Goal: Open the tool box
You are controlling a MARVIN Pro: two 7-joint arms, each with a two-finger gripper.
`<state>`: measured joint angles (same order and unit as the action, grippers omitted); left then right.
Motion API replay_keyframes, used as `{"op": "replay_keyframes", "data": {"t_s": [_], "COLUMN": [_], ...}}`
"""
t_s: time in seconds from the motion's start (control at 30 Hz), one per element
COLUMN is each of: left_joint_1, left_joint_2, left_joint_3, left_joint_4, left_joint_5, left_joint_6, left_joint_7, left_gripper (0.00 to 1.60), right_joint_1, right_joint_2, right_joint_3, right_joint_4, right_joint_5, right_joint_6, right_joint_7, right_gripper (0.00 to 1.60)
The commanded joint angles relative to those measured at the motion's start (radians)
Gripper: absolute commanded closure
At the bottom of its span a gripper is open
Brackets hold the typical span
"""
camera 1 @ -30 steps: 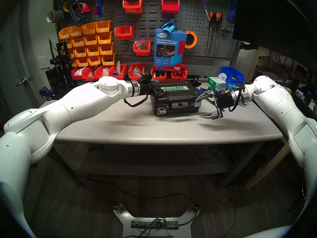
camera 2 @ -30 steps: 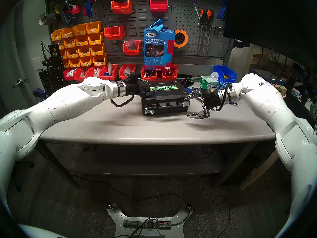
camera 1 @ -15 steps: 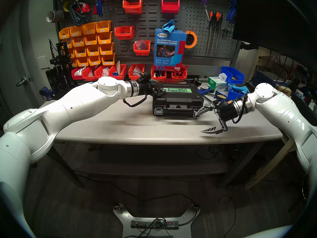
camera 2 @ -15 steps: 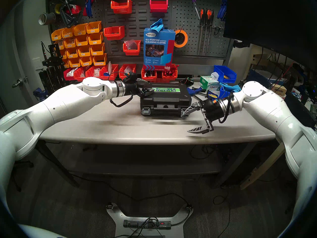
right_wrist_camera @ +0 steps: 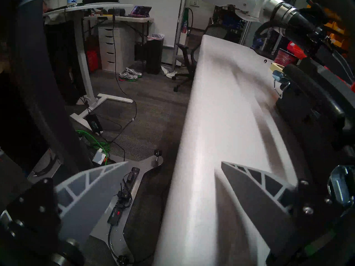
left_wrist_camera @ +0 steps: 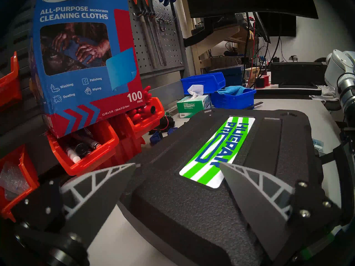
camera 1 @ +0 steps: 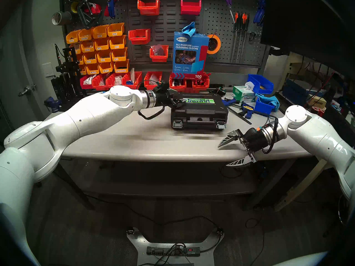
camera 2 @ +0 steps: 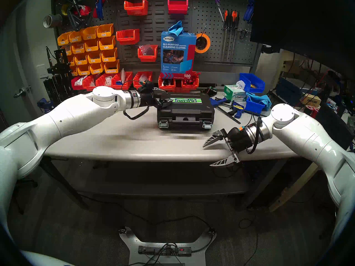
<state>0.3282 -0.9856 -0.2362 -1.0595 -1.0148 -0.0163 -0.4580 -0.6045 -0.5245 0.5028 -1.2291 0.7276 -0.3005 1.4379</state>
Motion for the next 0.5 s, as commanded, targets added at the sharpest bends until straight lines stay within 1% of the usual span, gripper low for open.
{"op": "replay_keyframes", "data": {"t_s": [0.0, 0.17, 0.47], "left_joint_1": [0.054, 0.054, 0.054], "left_joint_2": [-0.005, -0.005, -0.005], "left_joint_3": [0.054, 0.053, 0.054], "left_joint_4": [0.002, 0.003, 0.004], "left_joint_5": [0.021, 0.018, 0.017], "left_joint_6": [0.026, 0.024, 0.023], "left_joint_7": [-0.005, -0.006, -0.006], "left_gripper": [0.00, 0.00, 0.00], "right_joint_1": [0.081, 0.134, 0.221], "right_joint_2": [-0.016, -0.058, -0.131], "right_joint_3": [0.064, 0.098, 0.143], "right_joint_4": [0.021, 0.061, 0.170], "right_joint_5": [0.004, -0.007, -0.044], "right_joint_6": [-0.006, -0.008, -0.022], "right_joint_7": [-0.049, -0.079, -0.136], "right_gripper": [0.00, 0.00, 0.00]}}
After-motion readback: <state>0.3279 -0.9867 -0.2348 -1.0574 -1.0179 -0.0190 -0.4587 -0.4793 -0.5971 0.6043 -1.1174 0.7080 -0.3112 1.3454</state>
